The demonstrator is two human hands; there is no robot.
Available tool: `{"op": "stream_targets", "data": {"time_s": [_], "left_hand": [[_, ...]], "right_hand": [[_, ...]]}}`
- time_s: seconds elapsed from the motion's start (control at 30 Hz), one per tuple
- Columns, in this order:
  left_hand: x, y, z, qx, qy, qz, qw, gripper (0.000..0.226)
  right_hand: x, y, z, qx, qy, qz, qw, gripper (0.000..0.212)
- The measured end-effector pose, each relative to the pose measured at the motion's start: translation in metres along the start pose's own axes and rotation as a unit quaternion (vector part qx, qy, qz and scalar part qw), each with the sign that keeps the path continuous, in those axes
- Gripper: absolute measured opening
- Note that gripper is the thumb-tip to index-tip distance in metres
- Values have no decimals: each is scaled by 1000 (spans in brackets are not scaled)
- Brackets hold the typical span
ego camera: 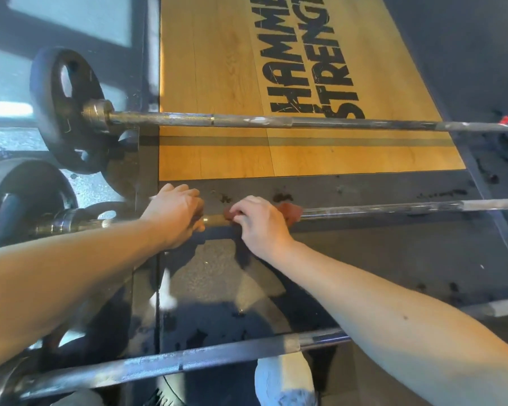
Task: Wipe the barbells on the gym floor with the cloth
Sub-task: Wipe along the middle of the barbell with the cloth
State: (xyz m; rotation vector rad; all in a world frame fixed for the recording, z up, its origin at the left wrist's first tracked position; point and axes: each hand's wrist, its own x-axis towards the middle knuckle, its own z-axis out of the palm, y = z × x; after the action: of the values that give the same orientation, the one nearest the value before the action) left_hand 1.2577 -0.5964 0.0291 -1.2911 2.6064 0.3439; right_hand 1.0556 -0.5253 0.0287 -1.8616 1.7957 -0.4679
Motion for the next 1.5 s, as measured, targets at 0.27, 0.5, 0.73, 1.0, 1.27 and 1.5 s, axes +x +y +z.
{"op": "stream_targets", "data": {"time_s": [0.27, 0.5, 0.73, 1.0, 1.27, 1.5], "left_hand": [[0, 5, 2, -2, 5, -26, 1000, 28], [-6, 10, 3, -3, 16, -44, 999, 28], [-12, 15, 2, 14, 25, -79, 996, 29], [-13, 17, 6, 9, 34, -87, 996, 27], [-9, 15, 7, -16, 42, -83, 996, 23], [-11, 14, 7, -6, 52, -74, 996, 24]], "right_hand": [[-12, 58, -55, -33, -21, 11, 999, 21], [20, 14, -28, -48, -73, 18, 996, 19], [26, 30, -50, -91, -153, -22, 984, 22], [49, -2, -29, -104, -186, -56, 975, 21], [33, 51, -89, -175, -207, -12, 962, 25], [46, 0, -20, -102, -155, -110, 976, 20]]}}
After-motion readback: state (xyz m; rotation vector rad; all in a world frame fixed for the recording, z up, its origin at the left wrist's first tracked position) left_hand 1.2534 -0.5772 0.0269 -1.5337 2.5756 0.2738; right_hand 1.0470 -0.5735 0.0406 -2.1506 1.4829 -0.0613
